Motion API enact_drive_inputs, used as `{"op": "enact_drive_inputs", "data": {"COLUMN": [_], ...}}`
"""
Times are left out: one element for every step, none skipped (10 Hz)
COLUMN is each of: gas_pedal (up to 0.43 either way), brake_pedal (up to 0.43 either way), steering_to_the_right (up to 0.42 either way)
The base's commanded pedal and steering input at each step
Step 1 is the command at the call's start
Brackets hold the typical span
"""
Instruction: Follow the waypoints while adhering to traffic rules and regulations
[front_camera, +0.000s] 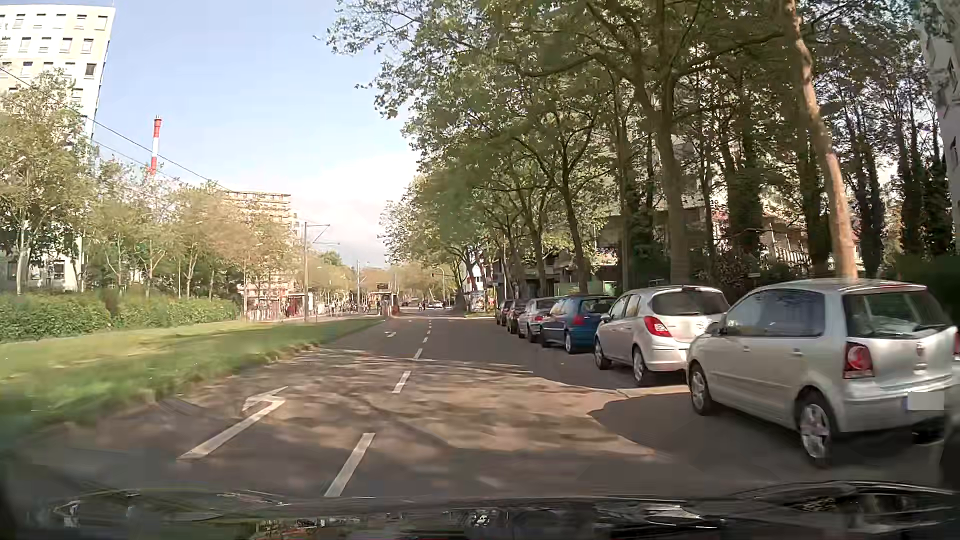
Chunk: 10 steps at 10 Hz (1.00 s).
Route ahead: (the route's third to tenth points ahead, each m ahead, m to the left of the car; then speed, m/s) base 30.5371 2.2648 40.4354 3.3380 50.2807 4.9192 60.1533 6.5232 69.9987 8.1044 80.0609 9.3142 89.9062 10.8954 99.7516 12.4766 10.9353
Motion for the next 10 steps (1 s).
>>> {"op": "enact_drive_inputs", "data": {"gas_pedal": [0.079,0.079,0.079,0.067,0.067,0.059,0.059,0.059,0.067,0.067], "brake_pedal": [0.000,0.000,0.000,0.000,0.000,0.000,0.000,0.000,0.000,0.000], "steering_to_the_right": [-0.021,-0.024,-0.024,-0.024,-0.023,-0.023,-0.023,-0.021,-0.021,-0.019]}}
